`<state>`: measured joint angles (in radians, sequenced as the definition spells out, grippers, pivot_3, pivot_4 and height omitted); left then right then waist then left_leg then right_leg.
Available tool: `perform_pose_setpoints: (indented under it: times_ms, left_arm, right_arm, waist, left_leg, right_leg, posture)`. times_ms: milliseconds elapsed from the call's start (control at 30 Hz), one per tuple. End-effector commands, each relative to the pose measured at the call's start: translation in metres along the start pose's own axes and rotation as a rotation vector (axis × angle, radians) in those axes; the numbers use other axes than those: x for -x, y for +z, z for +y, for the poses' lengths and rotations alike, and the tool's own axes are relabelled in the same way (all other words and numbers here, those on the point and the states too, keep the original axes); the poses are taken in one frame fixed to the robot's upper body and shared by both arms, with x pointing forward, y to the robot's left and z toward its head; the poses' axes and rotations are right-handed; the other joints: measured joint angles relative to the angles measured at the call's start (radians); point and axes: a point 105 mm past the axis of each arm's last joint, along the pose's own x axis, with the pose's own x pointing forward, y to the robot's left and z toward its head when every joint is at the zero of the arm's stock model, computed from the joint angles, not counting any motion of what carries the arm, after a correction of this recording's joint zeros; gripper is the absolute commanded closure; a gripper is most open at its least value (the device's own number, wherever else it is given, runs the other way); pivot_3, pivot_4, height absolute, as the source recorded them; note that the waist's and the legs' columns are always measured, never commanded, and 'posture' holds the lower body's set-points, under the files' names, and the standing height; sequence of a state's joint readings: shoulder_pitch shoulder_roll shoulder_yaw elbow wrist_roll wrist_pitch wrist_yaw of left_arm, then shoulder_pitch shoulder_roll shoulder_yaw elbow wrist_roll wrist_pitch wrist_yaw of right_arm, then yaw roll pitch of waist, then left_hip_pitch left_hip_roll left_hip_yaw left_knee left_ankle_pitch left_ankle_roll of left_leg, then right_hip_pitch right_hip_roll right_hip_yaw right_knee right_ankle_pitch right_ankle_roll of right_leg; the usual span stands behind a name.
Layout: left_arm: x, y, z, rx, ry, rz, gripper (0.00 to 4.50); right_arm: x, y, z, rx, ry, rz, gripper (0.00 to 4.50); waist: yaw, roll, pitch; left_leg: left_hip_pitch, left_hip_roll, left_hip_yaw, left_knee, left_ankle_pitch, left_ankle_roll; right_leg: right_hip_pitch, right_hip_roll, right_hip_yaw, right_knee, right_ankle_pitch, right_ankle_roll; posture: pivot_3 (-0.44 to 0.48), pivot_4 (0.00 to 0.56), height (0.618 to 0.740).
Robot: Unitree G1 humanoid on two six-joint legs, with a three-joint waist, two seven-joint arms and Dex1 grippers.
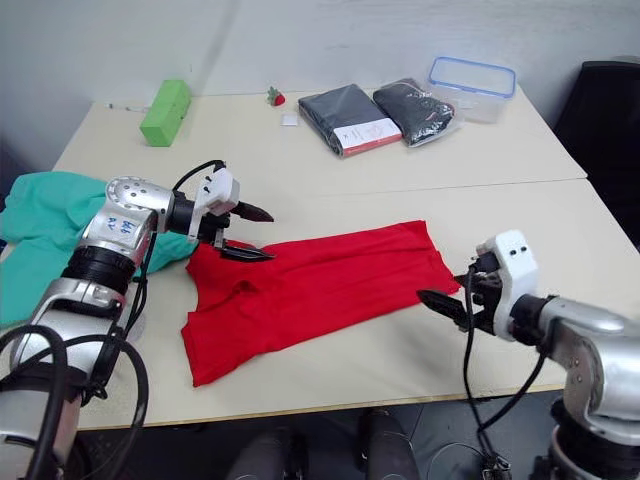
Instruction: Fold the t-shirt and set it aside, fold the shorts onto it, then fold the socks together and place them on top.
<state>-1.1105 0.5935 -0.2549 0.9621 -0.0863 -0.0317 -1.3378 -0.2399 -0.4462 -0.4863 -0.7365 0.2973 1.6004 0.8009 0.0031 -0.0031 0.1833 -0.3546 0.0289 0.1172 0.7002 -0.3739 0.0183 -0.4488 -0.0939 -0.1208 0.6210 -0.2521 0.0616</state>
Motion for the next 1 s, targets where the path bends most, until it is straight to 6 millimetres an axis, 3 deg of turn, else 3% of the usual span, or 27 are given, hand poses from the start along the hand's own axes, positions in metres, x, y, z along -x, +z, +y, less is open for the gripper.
perform_pose_setpoints:
  times_ms: [33,233,500,600,867,1000]
  left_arm:
    - [0.003,0.0,0.01,-0.013,0.033,0.032,0.0]
    - [-0.004,-0.009,0.014,-0.002,0.066,0.083,0.0]
    - [-0.014,-0.026,0.008,0.063,0.038,0.145,0.0]
    - [-0.018,-0.031,0.003,0.061,0.014,0.167,0.56]
    - [-0.021,-0.034,0.001,0.069,0.007,0.167,3.2]
    - [-0.021,-0.033,0.001,0.072,0.0,0.16,4.49]
  right_arm:
    - [0.0,-0.009,0.005,-0.048,-0.045,-0.038,0.04]
    - [-0.011,-0.025,-0.002,-0.174,-0.127,-0.036,0.04]
    - [-0.03,-0.026,-0.009,-0.292,-0.165,-0.039,0.04]
    - [-0.037,-0.02,-0.012,-0.365,-0.168,-0.072,0.0]
    - [-0.051,-0.025,-0.016,-0.481,-0.185,-0.061,0.0]
    - [-0.055,-0.026,-0.016,-0.474,-0.186,-0.038,0.99]
  waist:
    - [-0.001,0.0,0.0]
    - [-0.004,-0.001,0.0]
    - [-0.01,-0.004,-0.002]
    - [-0.01,-0.006,-0.004]
    - [-0.01,-0.011,-0.006]
    - [-0.011,-0.012,-0.007]
  left_leg:
    - [0.0,-0.001,0.0,-0.001,0.0,0.0]
    - [-0.001,-0.002,0.001,0.0,0.0,0.003]
    - [0.0,-0.001,0.001,0.0,0.0,0.003]
    - [0.0,-0.001,0.002,0.0,0.0,0.003]
    - [0.0,-0.001,0.002,0.0,0.0,0.003]
    - [0.001,-0.001,0.002,0.0,0.0,0.003]
  right_leg:
    - [-0.001,0.0,0.0,0.0,0.0,0.0]
    - [-0.001,-0.001,0.001,0.0,0.001,0.002]
    - [-0.001,0.0,0.001,0.0,0.001,0.002]
    - [-0.001,-0.001,0.001,0.0,0.001,0.002]
    - [0.0,-0.001,0.002,0.001,0.001,0.002]
    - [0.0,-0.001,0.002,0.001,0.001,0.002]
  posture:
    - [0.0,0.15,0.74]
    - [0.0,0.15,0.74]
    - [0.0,0.15,0.74]
    - [0.0,0.15,0.74]
    - [0.0,0.15,0.74]
    - [0.0,0.15,0.74]
